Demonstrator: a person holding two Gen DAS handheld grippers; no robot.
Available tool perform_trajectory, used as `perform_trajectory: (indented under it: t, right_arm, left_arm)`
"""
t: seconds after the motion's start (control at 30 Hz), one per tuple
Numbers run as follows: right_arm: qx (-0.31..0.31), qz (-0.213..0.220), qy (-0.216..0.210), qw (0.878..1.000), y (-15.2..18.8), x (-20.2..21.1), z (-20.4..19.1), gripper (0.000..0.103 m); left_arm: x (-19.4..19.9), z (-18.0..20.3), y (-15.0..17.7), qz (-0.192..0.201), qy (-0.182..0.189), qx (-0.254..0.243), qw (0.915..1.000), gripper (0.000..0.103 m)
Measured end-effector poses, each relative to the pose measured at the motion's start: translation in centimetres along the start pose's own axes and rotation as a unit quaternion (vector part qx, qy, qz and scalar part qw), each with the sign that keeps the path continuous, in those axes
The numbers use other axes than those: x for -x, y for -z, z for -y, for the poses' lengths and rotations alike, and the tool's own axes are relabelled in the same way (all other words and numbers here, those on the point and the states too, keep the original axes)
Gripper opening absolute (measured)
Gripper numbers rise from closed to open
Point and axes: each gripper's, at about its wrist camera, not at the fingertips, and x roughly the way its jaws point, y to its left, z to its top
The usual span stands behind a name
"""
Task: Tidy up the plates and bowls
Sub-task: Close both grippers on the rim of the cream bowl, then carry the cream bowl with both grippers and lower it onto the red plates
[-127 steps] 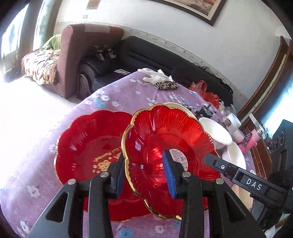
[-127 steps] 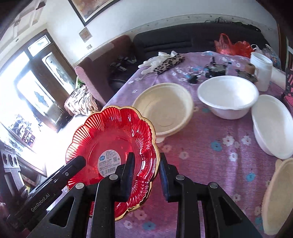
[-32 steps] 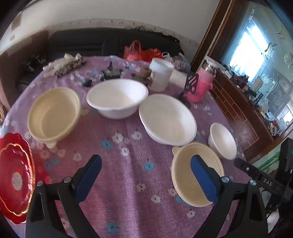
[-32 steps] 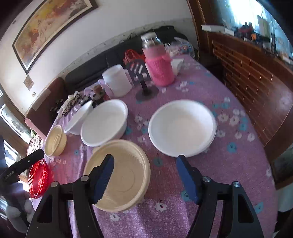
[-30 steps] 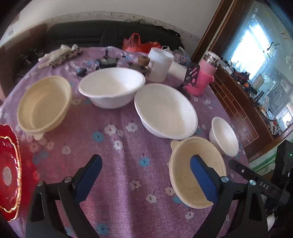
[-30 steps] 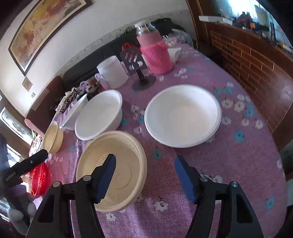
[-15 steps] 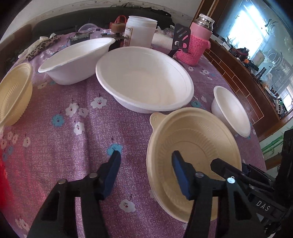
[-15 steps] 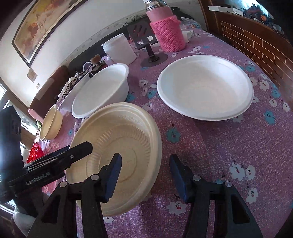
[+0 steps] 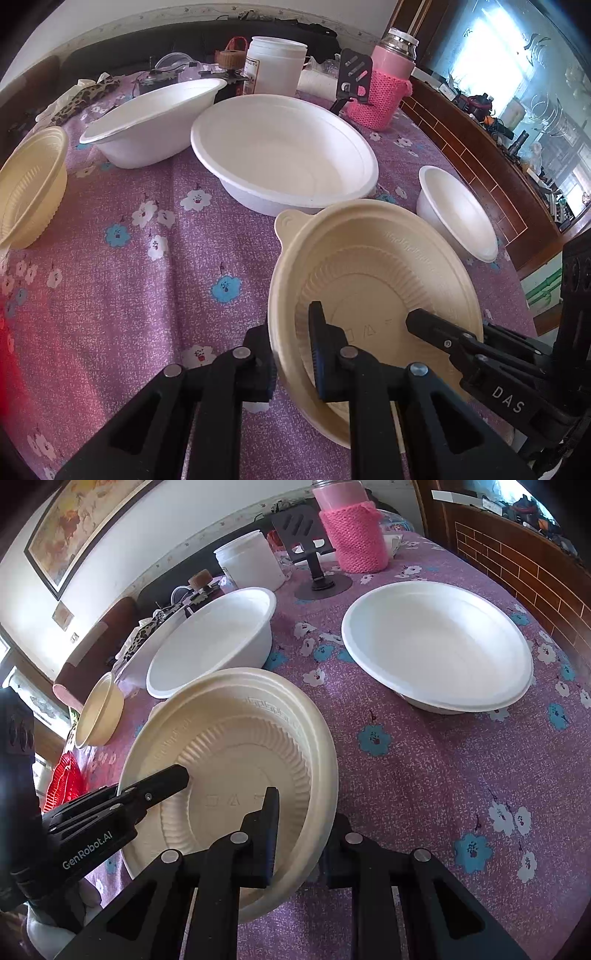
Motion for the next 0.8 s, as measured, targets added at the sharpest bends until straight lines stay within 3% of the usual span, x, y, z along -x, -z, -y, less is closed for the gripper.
perform_trajectory:
  t: [0.47,0.8]
  right_arm:
    - [0.048,0.015,-0.01,0.999,1.0,2.1,-5.4,0.019]
    - [0.1,0.024,-0.022,0.994,1.4,2.8,-12.4,0.019]
  left_arm:
    - [6.8,-2.9,1.7,0.063,-0.001,0.031,0.9976,0.014]
    - [11.9,-8.8,3.8,0.105,-0.009,0.085,0.9907,0.014]
